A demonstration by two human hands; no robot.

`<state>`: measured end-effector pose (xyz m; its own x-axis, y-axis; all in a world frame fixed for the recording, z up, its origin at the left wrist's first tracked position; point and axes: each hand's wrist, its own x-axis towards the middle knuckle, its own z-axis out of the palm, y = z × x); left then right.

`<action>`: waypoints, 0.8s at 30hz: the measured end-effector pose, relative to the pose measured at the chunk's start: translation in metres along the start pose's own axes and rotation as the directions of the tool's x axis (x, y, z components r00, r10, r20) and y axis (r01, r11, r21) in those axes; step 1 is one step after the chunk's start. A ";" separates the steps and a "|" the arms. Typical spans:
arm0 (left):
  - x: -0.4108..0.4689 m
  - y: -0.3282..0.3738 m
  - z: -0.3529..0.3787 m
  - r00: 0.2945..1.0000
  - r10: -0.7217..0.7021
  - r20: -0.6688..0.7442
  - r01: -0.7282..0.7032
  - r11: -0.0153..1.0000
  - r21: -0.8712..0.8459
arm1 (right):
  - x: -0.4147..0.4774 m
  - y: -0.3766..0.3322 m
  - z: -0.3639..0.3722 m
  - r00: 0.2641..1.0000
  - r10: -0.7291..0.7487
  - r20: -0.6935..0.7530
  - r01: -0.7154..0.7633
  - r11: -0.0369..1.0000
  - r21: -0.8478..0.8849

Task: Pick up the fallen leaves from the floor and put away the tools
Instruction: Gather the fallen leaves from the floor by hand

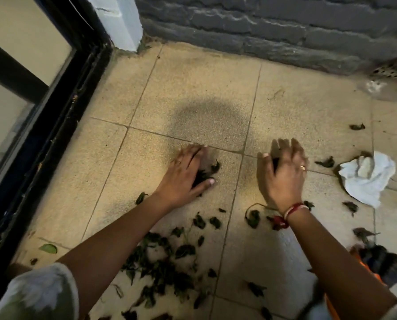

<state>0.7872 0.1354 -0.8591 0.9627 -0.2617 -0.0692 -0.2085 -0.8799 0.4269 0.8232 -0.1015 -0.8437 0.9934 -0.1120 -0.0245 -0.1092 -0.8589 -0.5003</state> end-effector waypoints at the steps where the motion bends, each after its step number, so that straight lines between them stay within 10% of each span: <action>1: -0.002 -0.001 -0.003 0.999 -0.023 -0.050 0.023 1.000 0.002 | -0.002 0.002 0.001 0.999 0.030 0.014 -0.030 0.999 -0.011; 5: -0.028 -0.019 -0.020 0.965 -0.159 -0.206 0.155 0.987 -0.036 | -0.026 -0.013 0.023 0.980 -0.086 0.178 0.081 0.996 0.034; 11: -0.082 -0.044 -0.017 0.969 -0.235 -0.081 0.231 0.972 -0.047 | -0.047 -0.052 0.044 0.853 -0.396 0.340 0.337 0.915 0.222; 18: -0.069 -0.041 -0.006 0.986 -0.167 0.022 0.165 0.984 0.066 | -0.039 -0.057 0.051 0.885 -0.360 0.295 0.355 0.932 0.074; 24: -0.031 -0.020 0.003 1.000 -0.013 0.025 0.012 0.999 0.034 | -0.044 -0.089 0.048 0.932 -0.202 0.300 -0.042 0.762 0.646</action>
<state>0.7614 0.1603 -0.8679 0.9607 -0.2599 -0.0976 -0.2023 -0.8962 0.3949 0.7904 0.0039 -0.8401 0.9588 0.2187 -0.1811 -0.1028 -0.3272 -0.9394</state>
